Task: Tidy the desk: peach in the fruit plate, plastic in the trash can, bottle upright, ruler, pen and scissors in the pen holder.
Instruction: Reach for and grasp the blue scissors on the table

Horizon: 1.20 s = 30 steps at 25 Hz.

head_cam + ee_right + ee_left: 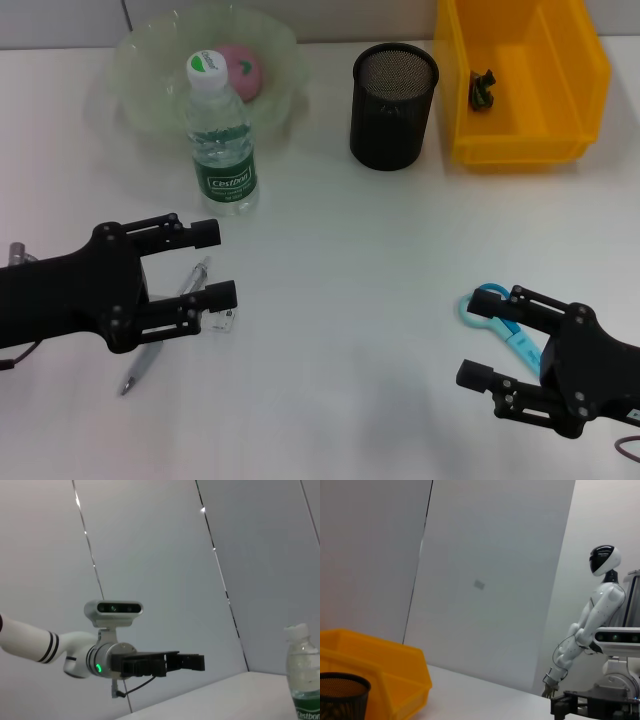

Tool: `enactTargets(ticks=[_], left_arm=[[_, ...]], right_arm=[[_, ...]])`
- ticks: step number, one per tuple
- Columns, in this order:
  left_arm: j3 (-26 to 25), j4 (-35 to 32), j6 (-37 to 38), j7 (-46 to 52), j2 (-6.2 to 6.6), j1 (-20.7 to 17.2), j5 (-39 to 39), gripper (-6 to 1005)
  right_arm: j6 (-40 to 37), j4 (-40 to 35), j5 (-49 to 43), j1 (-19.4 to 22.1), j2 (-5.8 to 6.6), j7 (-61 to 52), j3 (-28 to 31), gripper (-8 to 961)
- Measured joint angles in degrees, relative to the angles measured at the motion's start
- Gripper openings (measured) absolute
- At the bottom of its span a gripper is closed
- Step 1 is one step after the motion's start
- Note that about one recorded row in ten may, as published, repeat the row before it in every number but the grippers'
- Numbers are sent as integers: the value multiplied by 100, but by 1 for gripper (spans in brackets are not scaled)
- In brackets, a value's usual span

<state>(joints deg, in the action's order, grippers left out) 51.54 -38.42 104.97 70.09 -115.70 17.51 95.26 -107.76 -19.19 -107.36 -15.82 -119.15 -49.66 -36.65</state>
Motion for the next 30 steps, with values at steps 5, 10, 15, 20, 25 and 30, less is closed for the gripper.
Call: enactTargets(ticks=[5, 10, 15, 20, 25, 30], left_arm=[[1, -10, -30, 40, 59, 23, 7, 692], [15, -11, -115, 40, 68, 25, 17, 692], [0, -13, -161, 40, 48, 31, 147, 691], [-3, -16, -162, 40, 54, 42, 155, 691], [-4, -13, -167, 40, 59, 65, 155, 690], [-4, -19, -171, 40, 49, 67, 155, 689]], right_arm=[[14, 3, -21, 1, -4, -25, 0, 748], [26, 62, -22, -17, -12, -36, 1, 749], [56, 62, -5, -14, -10, -322, 107, 749], [-17, -843, -33, 98, 5, -1907, 323, 747], [-72, -2293, -197, 197, -34, -3445, 203, 744], [-82, -3937, -345, 195, -22, -5091, -78, 742]])
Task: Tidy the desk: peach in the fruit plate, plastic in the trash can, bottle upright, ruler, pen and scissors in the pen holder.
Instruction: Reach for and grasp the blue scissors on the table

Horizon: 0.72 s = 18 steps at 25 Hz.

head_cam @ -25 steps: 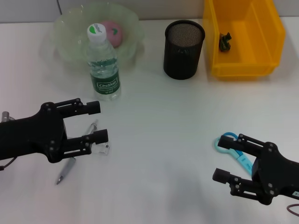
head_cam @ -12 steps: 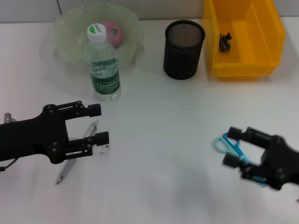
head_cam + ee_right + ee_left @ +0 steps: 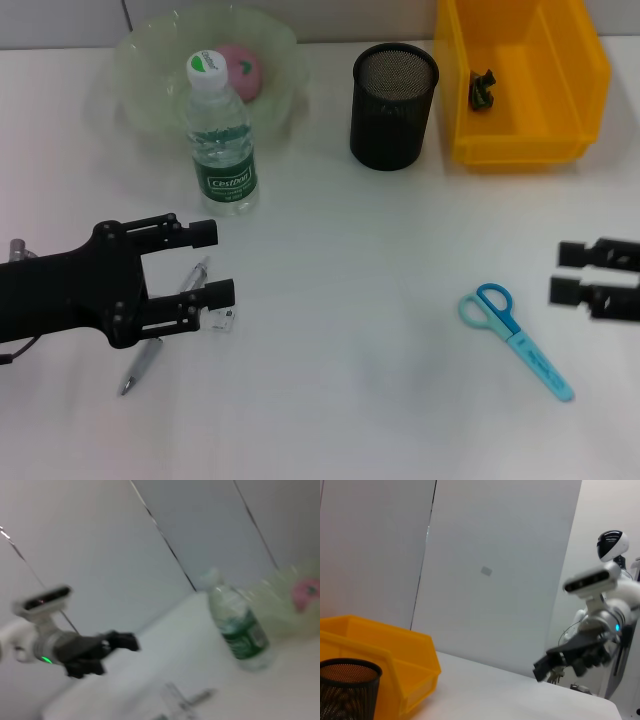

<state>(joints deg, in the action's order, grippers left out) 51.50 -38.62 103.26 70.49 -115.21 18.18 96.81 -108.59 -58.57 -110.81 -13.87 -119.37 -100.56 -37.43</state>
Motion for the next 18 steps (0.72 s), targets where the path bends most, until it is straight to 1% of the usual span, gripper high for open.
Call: enactTargets(ticks=[3, 7, 9, 11, 14, 18], left_arm=[[0, 4, 0, 0, -12, 2, -1, 689], [0, 19, 17, 0, -16, -3, -3, 688], [0, 10, 26, 0, -21, -17, -4, 688], [0, 0, 29, 0, -24, -29, -5, 688], [0, 0, 30, 0, -25, -32, -6, 688], [13, 0, 33, 0, -27, -21, -6, 687]], right_arm=[[-7, -973, -205, -45, -6, -1034, -9, 742], [-27, -1939, -603, -166, 10, -2152, -113, 742], [-87, -2556, -1099, -258, 15, -2744, -373, 742], [-201, -3021, -1606, -361, 16, -3215, -663, 742], [-457, -3336, -2080, -601, 20, -3698, -961, 741], [-823, -3370, -2447, -998, 43, -4227, -1015, 741]])
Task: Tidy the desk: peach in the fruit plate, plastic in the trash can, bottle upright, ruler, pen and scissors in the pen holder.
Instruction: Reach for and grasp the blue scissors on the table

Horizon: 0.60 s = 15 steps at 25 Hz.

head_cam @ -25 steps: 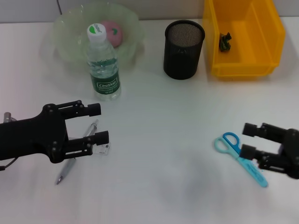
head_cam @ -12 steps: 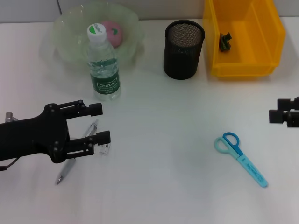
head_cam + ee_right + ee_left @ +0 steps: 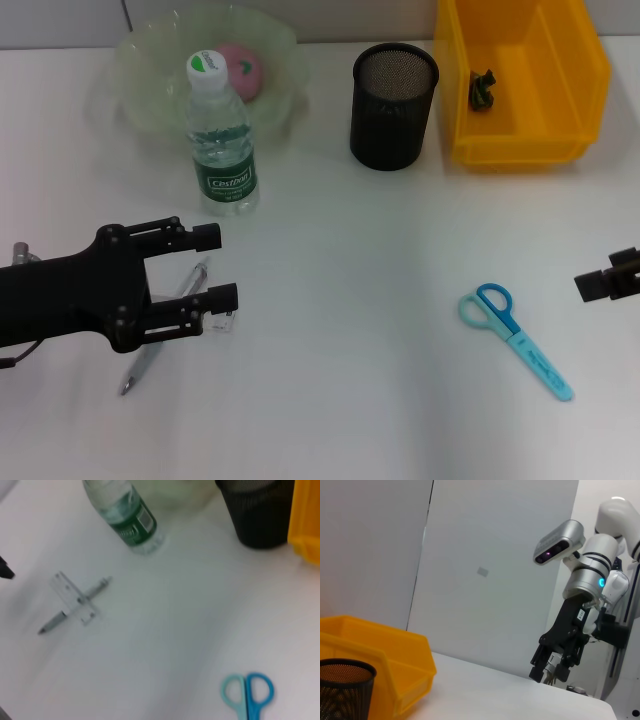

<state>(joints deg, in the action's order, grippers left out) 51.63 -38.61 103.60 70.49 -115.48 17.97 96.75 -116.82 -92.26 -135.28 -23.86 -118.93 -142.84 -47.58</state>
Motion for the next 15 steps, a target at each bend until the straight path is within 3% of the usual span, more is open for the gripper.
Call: enactTargets(ticks=[9, 15], left_arm=[[31, 3, 12, -6, -1, 15, 1, 686], [17, 3, 12, -11, 0, 8, 1, 685]], right_arm=[[-598, 120, -1265, -758, 31, -478, -51, 741], [-642, 227, -1735, -920, 5, -606, -496, 741]])
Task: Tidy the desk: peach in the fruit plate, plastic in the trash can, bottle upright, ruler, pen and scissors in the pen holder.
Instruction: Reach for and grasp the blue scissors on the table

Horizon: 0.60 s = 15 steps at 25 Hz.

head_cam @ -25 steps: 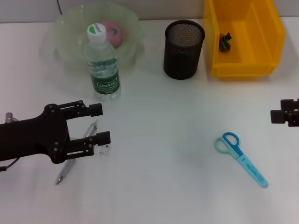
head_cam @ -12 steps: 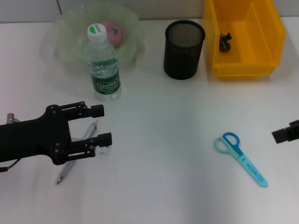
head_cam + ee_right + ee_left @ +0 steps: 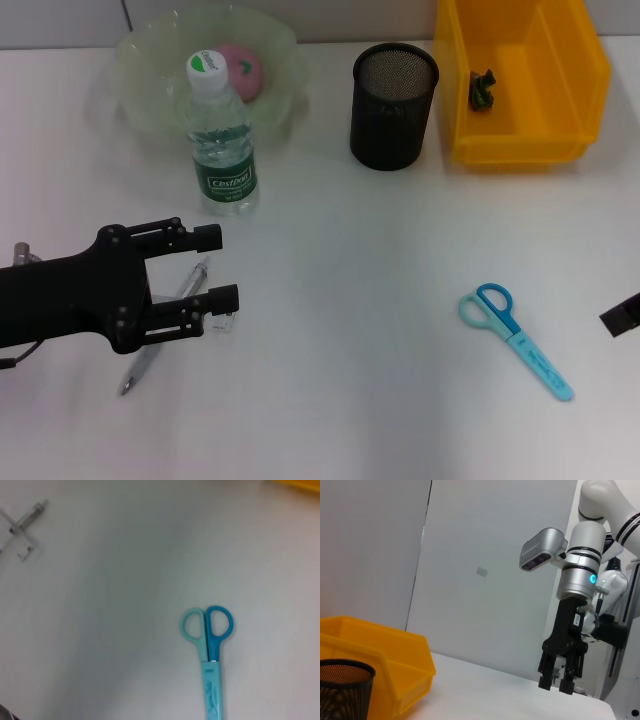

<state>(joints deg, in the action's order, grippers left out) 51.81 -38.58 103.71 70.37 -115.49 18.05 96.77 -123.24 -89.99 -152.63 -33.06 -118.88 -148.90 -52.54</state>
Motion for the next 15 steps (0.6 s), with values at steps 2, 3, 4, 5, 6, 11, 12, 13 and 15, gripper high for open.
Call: enactTargets(ticks=[2, 3, 4, 5, 6, 11, 12, 13, 15], left_arm=[[-1, 0, 0, 0, 0, -1, 0, 685], [-2, 0, 0, 0, 0, -2, 0, 685], [-3, 0, -2, -1, 0, -3, 0, 685], [-3, 0, -4, -2, 0, -3, 0, 685], [-4, 0, -7, -5, -1, -3, 0, 684], [-5, 25, -28, -34, -6, -3, 0, 684], [-10, 33, -31, -43, -7, -3, 0, 684], [-12, 37, -31, -44, -7, -4, 0, 684], [-17, 39, -32, -45, -7, -15, 0, 683]], right_arm=[[37, 112, -118, -45, -1, -36, -128, 741], [54, 184, -184, -78, -3, -45, -178, 741], [66, 246, -228, -108, -5, -51, -218, 741], [76, 322, -260, -145, -8, -59, -262, 741], [95, 388, -278, -177, -10, -79, -318, 741], [331, 531, -417, -264, -12, -165, -621, 740], [366, 571, -425, -289, -12, -167, -665, 740], [370, 636, -426, -327, -12, -171, -689, 740], [399, 749, -432, -381, -12, -174, -735, 740]])
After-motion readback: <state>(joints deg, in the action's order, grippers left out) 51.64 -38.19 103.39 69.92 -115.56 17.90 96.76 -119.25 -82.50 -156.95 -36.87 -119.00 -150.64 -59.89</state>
